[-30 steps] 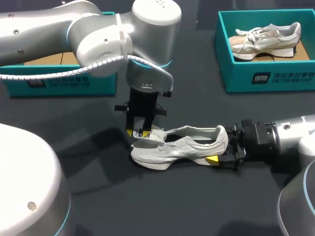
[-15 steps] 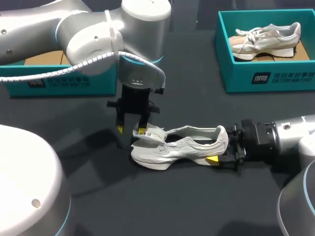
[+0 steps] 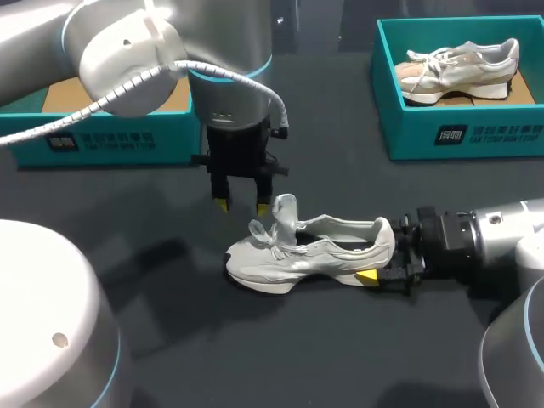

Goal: Take the shoe out of the shoebox, open the shoe tongue, remove and reinsert the insole, then place the shoe into the shoebox

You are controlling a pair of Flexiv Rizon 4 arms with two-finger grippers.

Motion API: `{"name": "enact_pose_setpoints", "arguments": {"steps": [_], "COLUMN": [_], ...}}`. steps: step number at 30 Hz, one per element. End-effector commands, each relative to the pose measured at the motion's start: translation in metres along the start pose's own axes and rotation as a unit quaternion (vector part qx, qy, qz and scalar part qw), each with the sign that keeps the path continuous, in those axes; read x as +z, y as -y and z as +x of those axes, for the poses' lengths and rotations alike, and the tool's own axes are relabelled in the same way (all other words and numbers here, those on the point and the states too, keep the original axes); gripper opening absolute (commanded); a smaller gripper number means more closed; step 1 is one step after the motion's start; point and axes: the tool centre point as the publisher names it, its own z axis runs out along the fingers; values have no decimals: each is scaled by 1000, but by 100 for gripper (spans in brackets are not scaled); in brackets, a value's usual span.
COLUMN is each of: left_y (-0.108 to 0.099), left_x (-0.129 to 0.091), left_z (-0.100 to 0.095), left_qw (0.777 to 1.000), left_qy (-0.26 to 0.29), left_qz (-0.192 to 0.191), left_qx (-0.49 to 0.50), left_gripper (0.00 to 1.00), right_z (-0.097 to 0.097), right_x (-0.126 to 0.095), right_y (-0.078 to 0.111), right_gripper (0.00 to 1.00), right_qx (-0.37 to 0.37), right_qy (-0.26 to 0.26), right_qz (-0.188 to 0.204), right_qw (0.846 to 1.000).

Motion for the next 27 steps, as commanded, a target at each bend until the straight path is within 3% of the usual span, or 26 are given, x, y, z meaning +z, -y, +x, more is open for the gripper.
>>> {"name": "enact_pose_setpoints", "arguments": {"steps": [1,5,13,17,19,27], "left_y": [-8,-8,-12,-12,-12,-11], "left_x": [-14,-24,-48,-62,-68,-76], "left_z": [1,12,34,49,54,70], "left_qw": [1000,999,989,979,973,942], "left_qy": [-14,-27,-48,-48,-46,-27], "left_qz": [15,23,17,9,10,19], "left_qx": [16,38,141,197,228,334], "left_gripper": [62,66,64,64,55,56], "right_z": [1,1,1,1,1,1], "right_x": [0,0,0,0,0,0], "right_y": [0,0,0,0,0,0], "right_gripper": [0,0,0,0,0,0], "right_qx": [0,0,0,0,0,0], "right_qy": [0,0,0,0,0,0], "right_qz": [1,1,1,1,1,1], "right_qw": [1000,1000,1000,1000,1000,1000]}}
